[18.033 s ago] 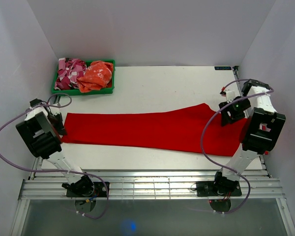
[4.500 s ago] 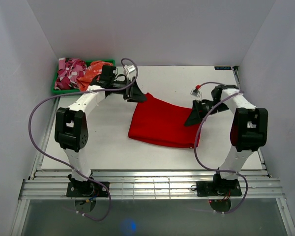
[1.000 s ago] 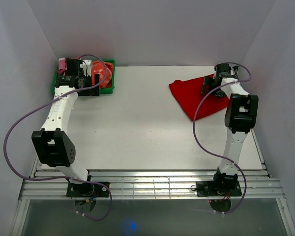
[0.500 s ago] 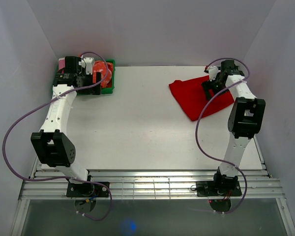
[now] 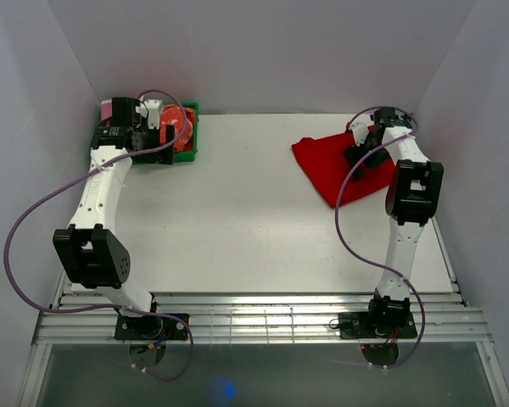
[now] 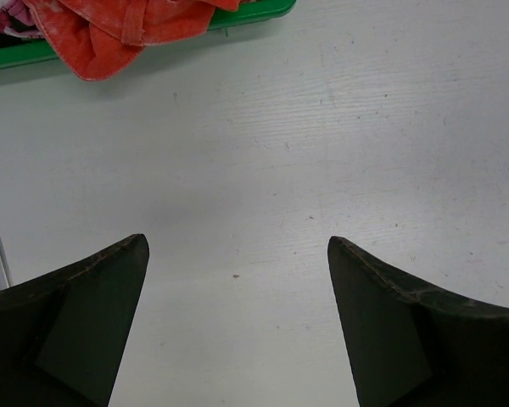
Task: Fold and stack the trousers
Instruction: Neatly place the folded trousers to the corner
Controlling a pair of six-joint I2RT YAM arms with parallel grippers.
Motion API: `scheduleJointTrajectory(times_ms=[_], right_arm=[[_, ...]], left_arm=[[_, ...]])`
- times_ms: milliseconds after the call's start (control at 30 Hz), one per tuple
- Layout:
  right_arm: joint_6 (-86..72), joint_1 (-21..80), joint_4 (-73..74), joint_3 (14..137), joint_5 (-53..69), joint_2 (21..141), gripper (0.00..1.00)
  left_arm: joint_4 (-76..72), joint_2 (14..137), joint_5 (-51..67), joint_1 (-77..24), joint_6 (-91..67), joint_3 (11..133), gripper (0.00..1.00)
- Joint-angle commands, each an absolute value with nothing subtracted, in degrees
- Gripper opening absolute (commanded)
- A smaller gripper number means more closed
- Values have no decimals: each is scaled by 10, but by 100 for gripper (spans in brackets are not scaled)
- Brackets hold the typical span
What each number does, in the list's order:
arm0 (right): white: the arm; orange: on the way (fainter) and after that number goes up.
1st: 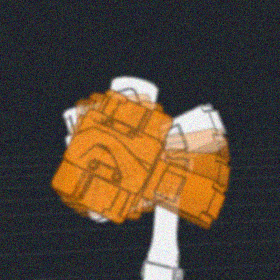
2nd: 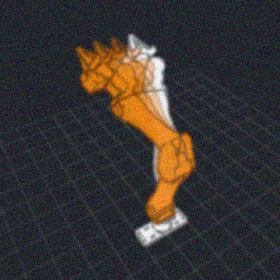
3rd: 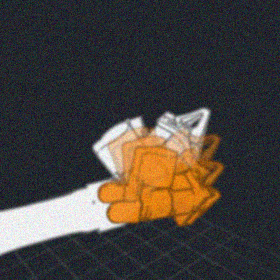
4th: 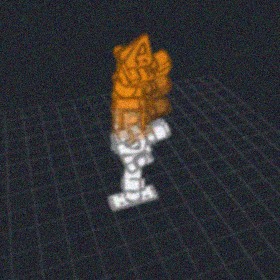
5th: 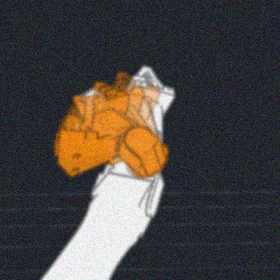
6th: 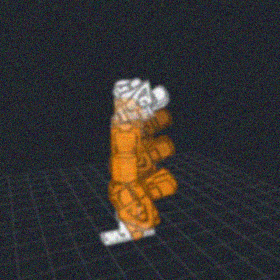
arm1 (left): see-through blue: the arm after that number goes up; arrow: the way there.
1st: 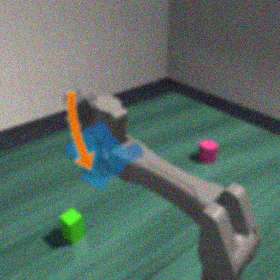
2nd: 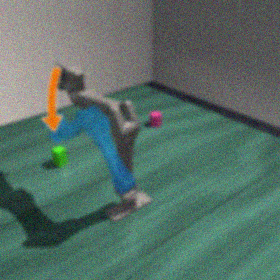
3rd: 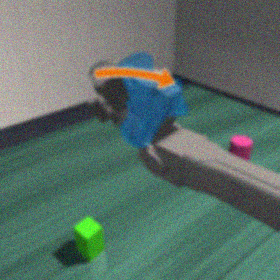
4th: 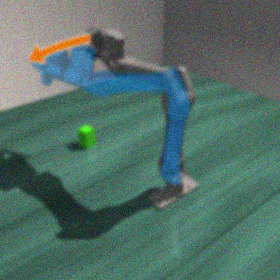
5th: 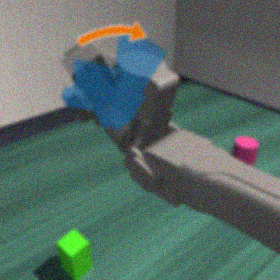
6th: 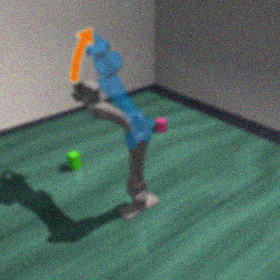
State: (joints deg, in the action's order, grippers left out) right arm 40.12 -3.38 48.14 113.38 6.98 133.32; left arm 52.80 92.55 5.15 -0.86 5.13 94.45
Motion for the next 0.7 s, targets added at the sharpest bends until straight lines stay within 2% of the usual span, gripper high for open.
scheduleJointTrajectory(times_ms=[0,100,233,300,600,667], right_arm=[[302,-31,489,1121,69,1386,93],[225,-24,456,1121,32,1386,93],[142,-17,475,1189,18,1435,93],[132,-7,449,1173,-18,1431,93],[160,37,428,1193,-16,1417,91],[142,30,452,1233,-6,1416,90]], left_arm=[[533,888,44,-4,55,941,98],[533,889,43,-2,51,938,98],[538,895,42,-1,52,946,98],[547,899,40,-1,53,953,98],[571,920,38,-1,61,986,98],[570,921,40,-1,55,984,98]])
